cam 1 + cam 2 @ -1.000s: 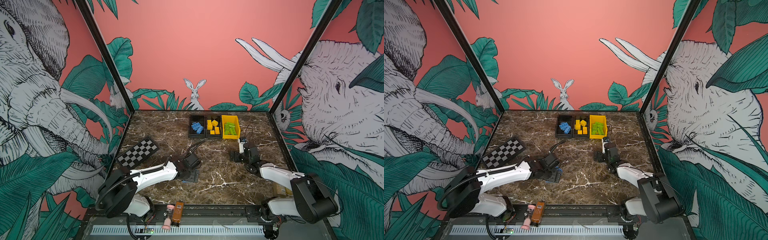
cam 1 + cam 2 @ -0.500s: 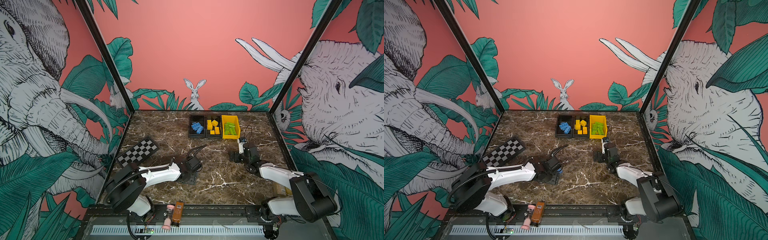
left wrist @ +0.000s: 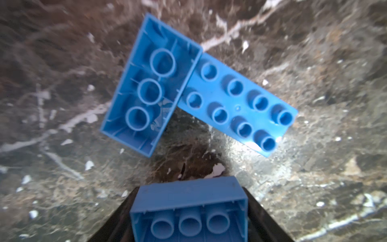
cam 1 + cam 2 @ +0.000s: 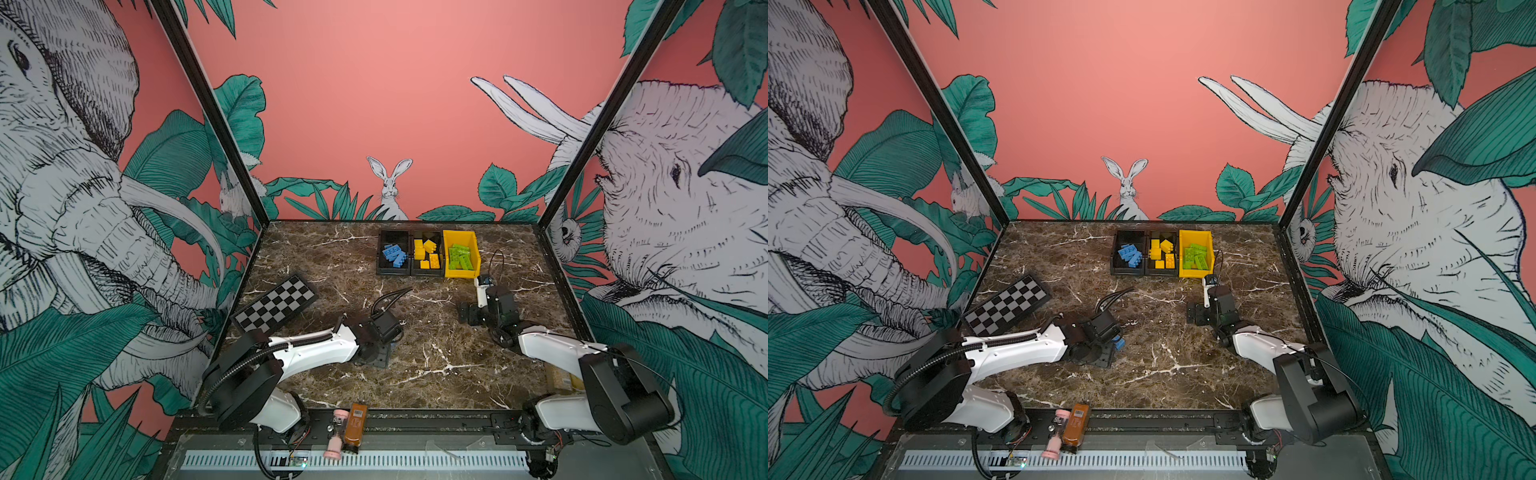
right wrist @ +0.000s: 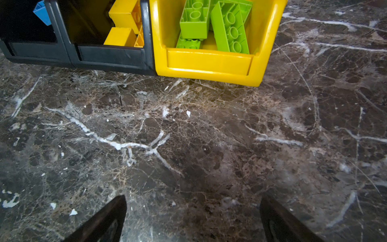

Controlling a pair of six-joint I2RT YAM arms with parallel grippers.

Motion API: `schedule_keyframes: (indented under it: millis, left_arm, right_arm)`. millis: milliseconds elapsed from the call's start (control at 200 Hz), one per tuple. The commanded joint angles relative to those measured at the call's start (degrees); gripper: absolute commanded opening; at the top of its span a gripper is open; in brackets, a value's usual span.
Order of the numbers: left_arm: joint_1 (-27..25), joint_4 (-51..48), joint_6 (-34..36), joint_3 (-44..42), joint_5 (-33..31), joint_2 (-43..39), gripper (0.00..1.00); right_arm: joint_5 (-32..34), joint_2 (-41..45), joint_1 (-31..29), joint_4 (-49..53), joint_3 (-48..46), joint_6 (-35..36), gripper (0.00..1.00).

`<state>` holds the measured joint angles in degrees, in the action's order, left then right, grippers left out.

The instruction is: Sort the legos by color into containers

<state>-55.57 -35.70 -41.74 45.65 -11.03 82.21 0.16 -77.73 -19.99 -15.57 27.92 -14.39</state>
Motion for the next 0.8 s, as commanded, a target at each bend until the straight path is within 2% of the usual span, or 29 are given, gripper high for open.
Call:
schedule_keyframes:
  millis: [0, 85, 225, 360, 470, 645, 795]
  left_arm:
    - [-0.03, -5.8, 4.93, 6.24, -6.26, -3.21, 0.45]
    - [2.22, -6.85, 10.13, 11.23, -6.89, -3.13, 0.42]
    - [9.56, -0.44, 20.65, 17.1, -2.15, -0.92, 0.42]
    - [12.9, 2.18, 31.72, 28.06, -4.08, 7.46, 0.42]
    - [14.88, 6.45, 39.17, 36.81, -3.17, 15.84, 0.41]
    - [20.74, 11.73, 42.22, 49.44, 2.49, 28.23, 0.41]
    - [23.05, 10.96, 45.34, 59.38, 1.22, 36.03, 0.44]
  right_arm:
    - [-0.05, -0.57, 0.13, -0.72, 1.5, -0.12, 0.98]
    - [0.01, -0.56, 0.14, -0.43, 1.61, -0.01, 0.98]
    - [-0.24, -0.45, 0.13, -0.84, 1.46, -0.18, 0.98]
    - [-1.11, -0.18, 0.12, -1.87, 0.98, -0.2, 0.98]
    - [-1.05, -0.22, 0.14, -1.83, 0.97, -0.08, 0.98]
    - [-0.91, 1.05, 0.12, -2.54, 0.27, -0.11, 0.98]
    - [-1.01, 2.74, 0.16, -4.73, -1.51, -0.46, 0.98]
